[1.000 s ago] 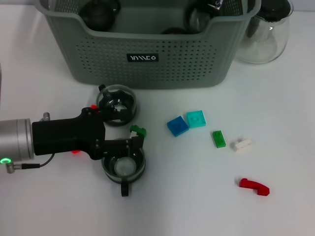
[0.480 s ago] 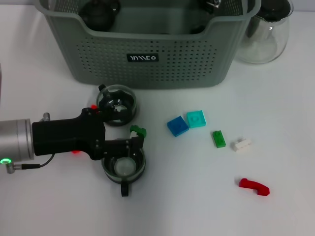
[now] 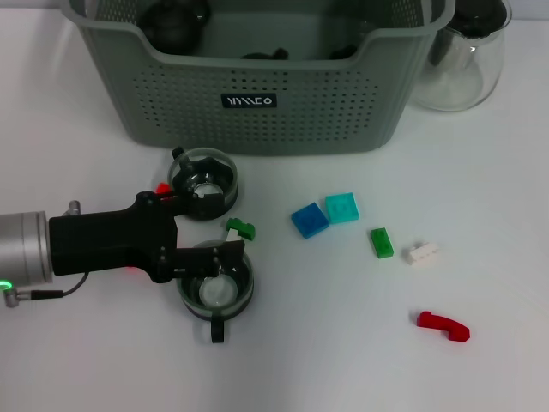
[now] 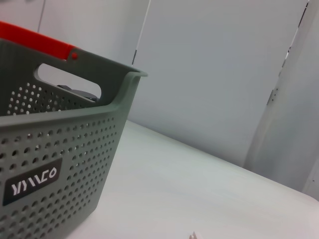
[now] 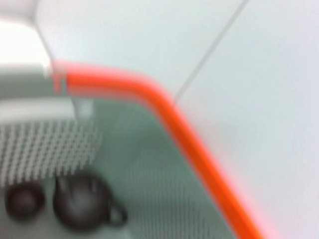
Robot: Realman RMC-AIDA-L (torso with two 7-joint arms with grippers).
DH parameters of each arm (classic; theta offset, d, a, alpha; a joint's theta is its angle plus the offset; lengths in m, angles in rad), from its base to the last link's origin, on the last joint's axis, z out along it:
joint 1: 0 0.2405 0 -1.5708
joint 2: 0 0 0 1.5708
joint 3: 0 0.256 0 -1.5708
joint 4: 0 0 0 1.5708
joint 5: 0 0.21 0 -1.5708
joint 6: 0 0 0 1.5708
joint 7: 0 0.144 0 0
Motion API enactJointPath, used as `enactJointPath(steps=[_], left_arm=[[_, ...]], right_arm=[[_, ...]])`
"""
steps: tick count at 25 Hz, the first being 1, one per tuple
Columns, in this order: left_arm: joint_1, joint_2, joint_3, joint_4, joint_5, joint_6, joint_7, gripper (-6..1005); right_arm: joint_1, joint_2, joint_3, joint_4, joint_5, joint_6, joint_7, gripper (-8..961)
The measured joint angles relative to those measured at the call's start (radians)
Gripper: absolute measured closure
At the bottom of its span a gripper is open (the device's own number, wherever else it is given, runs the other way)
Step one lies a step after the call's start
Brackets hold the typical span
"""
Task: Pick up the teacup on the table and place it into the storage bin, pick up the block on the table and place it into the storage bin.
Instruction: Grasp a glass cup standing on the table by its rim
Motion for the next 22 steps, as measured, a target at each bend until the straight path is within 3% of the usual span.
enactJointPath(steps=[9, 10, 12, 17, 22], left_arm=[[0.003, 0.008, -0.003, -0.001, -0.001, 0.006, -0.001, 295], [0.003, 0.009, -0.003, 0.000, -0.001, 0.007, -0.001, 296], [0.003, 0.011, -0.003, 0.003, -0.001, 0.010, -0.002, 297], [0.001, 0.024, -0.003, 0.009, 0.000, 0.014, -0.004, 302], [0.000, 0.035, -0.003, 0.058, 0.013, 0.019, -0.024, 307]], right_arm=[[-0.233, -0.010, 0.043, -0.455, 0.313, -0.196, -0.036, 77], [-0.286, -0.012, 0.084, -0.504, 0.424, -0.257, -0.081, 34], [-0.306, -0.013, 0.108, -0.518, 0.478, -0.290, -0.107, 33], [-0.396, -0.016, 0.257, -0.512, 0.756, -0.556, -0.253, 32], [-0.475, -0.017, 0.331, -0.502, 0.832, -0.795, -0.346, 34]])
